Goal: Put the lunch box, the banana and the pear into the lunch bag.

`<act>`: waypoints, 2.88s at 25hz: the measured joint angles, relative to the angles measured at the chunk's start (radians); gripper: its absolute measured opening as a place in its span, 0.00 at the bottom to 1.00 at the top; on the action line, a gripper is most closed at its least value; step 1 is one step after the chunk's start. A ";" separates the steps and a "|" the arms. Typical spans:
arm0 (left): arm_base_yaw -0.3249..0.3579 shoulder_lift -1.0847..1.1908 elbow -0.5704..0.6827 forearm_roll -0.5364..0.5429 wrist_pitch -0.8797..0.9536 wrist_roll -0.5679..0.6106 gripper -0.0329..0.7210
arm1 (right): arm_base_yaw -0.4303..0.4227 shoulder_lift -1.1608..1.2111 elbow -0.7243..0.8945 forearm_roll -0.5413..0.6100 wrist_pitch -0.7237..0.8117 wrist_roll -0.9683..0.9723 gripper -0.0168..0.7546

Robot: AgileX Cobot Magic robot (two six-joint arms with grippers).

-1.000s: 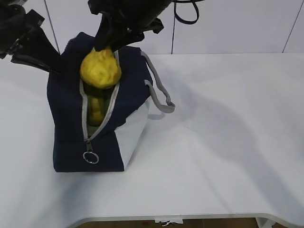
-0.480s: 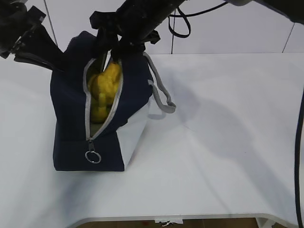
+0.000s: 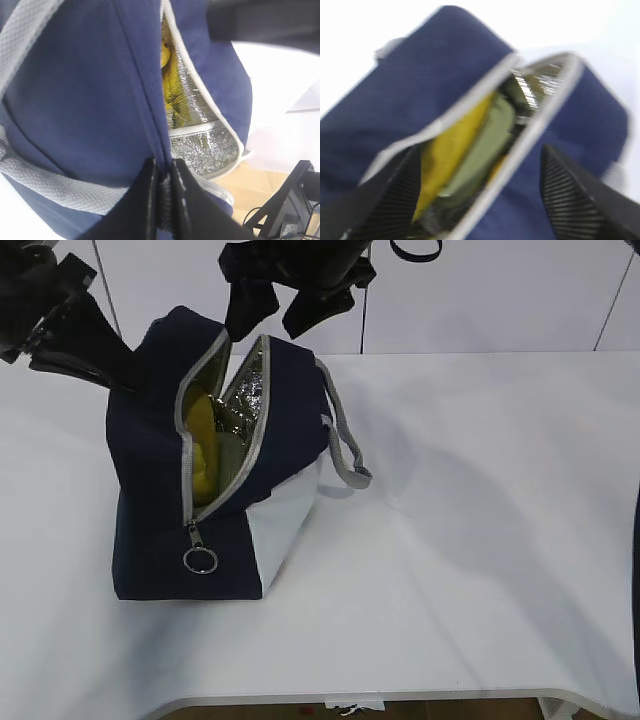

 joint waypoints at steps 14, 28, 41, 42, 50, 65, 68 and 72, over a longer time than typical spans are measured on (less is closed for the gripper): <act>0.000 0.000 0.000 0.028 0.000 0.000 0.06 | 0.000 -0.089 0.250 -0.095 0.003 0.086 0.75; 0.000 0.000 0.000 0.044 0.000 0.000 0.06 | 0.000 -0.088 0.312 -0.091 0.001 0.094 0.16; -0.091 0.010 0.000 -0.068 -0.004 0.000 0.06 | 0.000 -0.155 0.317 -0.213 0.007 0.074 0.03; -0.108 0.010 0.000 -0.076 -0.006 0.000 0.06 | 0.000 -0.174 0.317 -0.242 0.007 0.076 0.03; -0.179 0.014 0.000 -0.180 -0.152 0.000 0.06 | 0.000 -0.273 0.317 -0.390 0.022 0.098 0.03; -0.198 0.099 0.002 -0.287 -0.208 0.040 0.06 | 0.000 -0.226 0.317 -0.360 0.022 0.123 0.09; -0.198 0.099 0.002 -0.291 -0.204 0.040 0.08 | 0.000 -0.211 0.317 -0.323 0.022 0.128 0.25; -0.198 0.099 0.002 -0.298 -0.183 0.041 0.25 | 0.000 -0.208 0.317 -0.313 0.020 0.156 0.58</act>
